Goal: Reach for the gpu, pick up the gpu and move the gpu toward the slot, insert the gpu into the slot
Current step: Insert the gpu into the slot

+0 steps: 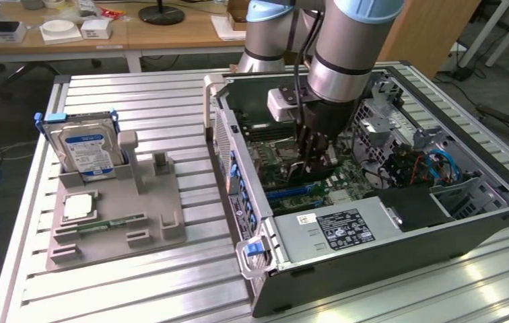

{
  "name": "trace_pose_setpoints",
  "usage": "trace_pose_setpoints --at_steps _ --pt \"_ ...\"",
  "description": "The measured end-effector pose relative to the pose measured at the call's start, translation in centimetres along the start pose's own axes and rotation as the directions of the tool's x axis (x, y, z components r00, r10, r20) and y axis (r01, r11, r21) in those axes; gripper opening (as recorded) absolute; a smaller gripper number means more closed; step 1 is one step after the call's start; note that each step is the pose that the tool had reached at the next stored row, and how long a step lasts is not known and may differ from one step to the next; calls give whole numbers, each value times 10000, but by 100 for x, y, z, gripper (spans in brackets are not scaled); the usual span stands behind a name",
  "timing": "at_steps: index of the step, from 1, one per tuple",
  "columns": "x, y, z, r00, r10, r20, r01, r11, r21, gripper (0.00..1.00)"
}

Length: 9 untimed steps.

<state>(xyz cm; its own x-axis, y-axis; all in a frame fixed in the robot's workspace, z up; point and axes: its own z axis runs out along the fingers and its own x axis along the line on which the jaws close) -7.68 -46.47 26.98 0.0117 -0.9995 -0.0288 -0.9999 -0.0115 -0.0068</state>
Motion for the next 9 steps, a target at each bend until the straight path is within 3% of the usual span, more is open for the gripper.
trace_pose_setpoints --at_steps 9 --pt "2 57 84 10000 2 -3 -2 10000 -1 26"
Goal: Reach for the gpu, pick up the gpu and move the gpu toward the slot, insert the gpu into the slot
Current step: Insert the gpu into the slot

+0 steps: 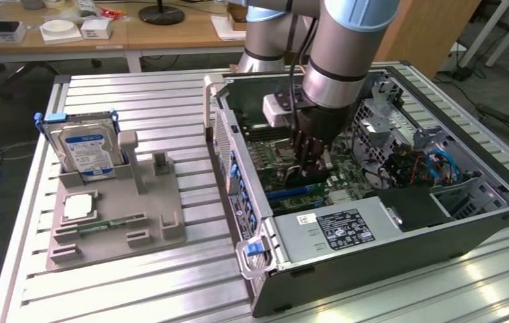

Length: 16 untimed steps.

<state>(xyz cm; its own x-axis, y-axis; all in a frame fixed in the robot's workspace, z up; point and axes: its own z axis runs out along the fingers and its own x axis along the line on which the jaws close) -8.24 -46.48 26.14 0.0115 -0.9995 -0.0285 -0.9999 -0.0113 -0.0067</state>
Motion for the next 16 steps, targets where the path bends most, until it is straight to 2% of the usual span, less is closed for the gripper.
trace_pose_setpoints --at_steps 16 --pt "2 41 47 10000 -1 1 1 10000 1 26"
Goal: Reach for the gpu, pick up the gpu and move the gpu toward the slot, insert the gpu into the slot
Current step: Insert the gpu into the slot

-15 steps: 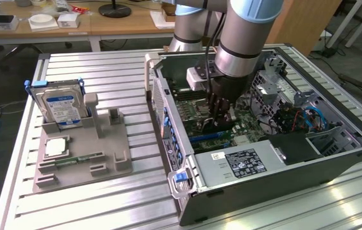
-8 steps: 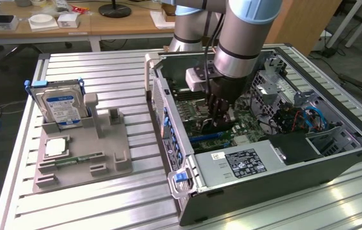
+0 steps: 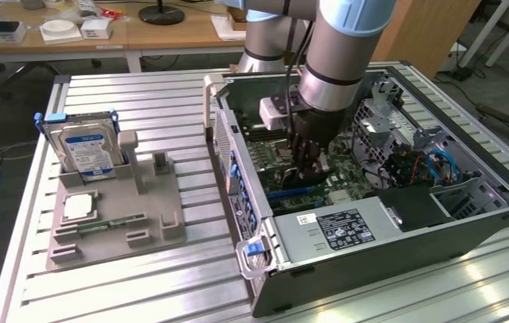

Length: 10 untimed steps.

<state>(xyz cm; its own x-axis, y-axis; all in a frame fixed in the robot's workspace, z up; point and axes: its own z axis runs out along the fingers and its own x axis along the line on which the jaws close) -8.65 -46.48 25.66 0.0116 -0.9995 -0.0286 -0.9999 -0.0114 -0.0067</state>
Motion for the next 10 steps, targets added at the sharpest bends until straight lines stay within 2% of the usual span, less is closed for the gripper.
trace_pose_setpoints --at_steps 10 --pt "1 2 51 10000 1 1 -1 10000 0 26"
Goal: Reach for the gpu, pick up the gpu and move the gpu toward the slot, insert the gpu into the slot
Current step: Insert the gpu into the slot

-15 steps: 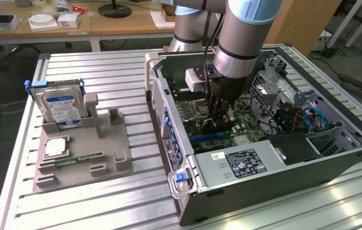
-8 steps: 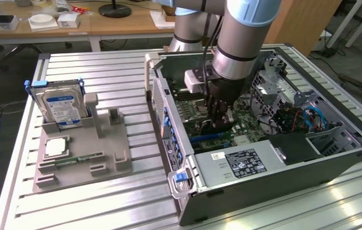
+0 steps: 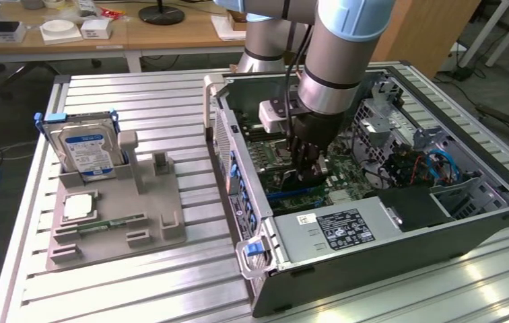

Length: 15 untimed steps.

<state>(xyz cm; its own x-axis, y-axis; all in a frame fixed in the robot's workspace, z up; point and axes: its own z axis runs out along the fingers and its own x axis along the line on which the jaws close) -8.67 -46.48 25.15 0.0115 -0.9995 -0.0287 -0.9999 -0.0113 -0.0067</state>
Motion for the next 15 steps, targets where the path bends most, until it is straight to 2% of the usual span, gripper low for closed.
trace_pose_setpoints --at_steps 15 --pt "1 0 21 10000 -1 -2 1 10000 -2 26"
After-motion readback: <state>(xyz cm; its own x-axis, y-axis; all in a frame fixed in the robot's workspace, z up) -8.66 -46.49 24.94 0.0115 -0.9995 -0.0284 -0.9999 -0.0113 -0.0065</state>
